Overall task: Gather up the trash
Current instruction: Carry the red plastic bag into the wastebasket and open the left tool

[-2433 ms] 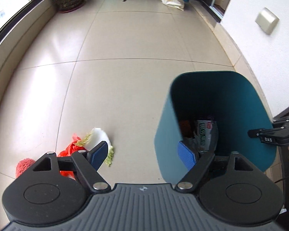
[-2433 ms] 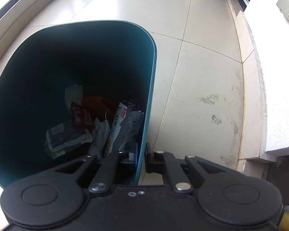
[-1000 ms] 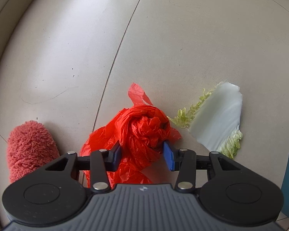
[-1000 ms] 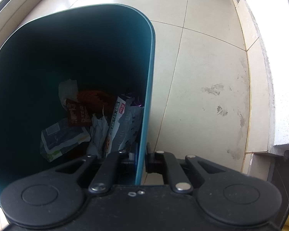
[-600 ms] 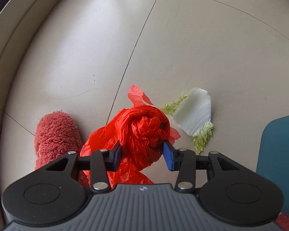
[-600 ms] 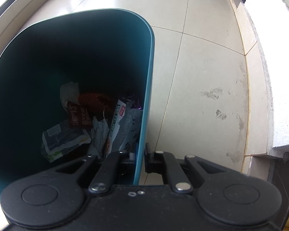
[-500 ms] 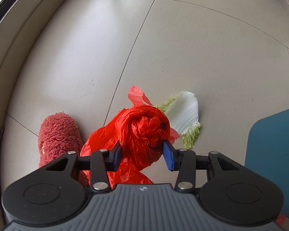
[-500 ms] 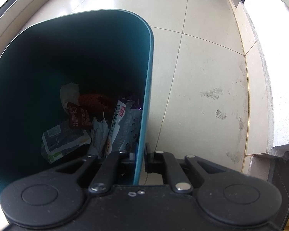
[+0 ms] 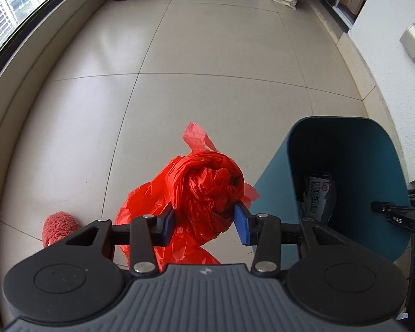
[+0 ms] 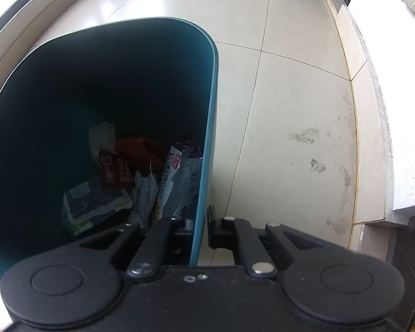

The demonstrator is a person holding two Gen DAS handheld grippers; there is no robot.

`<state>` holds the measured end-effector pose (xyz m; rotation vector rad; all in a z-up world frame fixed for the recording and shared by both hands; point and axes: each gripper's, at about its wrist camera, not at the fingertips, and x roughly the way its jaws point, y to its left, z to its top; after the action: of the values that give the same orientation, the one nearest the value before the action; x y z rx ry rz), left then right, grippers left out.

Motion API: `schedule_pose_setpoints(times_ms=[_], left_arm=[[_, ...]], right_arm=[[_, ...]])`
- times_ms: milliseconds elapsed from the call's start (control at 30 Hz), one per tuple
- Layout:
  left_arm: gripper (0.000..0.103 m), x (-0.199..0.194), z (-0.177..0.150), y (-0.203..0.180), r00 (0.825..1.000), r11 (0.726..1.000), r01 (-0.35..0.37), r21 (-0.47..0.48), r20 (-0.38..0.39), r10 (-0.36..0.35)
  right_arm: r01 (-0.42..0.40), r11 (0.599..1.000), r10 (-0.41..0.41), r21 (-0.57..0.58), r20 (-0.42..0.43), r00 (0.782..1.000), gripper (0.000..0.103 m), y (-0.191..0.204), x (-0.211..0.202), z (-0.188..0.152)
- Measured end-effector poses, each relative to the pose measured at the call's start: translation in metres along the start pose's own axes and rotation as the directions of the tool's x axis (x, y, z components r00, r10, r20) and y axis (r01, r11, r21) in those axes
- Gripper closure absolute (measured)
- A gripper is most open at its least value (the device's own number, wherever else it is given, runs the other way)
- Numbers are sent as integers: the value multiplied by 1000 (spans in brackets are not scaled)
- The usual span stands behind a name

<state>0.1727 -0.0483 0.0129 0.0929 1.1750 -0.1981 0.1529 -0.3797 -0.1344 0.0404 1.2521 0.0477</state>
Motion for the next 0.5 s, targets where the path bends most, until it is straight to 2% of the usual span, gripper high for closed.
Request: schedule_pose_setpoints(times_ms=[133, 233, 500], left_arm=[[60, -25, 12, -35, 997, 997, 56, 62, 51, -59], [60, -32, 21, -61, 992, 990, 104, 100, 54, -110], [60, -10, 22, -134, 972, 954, 225, 200, 15, -232]], right_arm=[[-6, 1000, 6, -4, 10, 1000, 97, -1, -3, -1], [-17, 1000, 18, -3, 17, 1000, 97, -3, -5, -2], [-21, 1000, 21, -12, 23, 999, 96, -2, -5, -2]])
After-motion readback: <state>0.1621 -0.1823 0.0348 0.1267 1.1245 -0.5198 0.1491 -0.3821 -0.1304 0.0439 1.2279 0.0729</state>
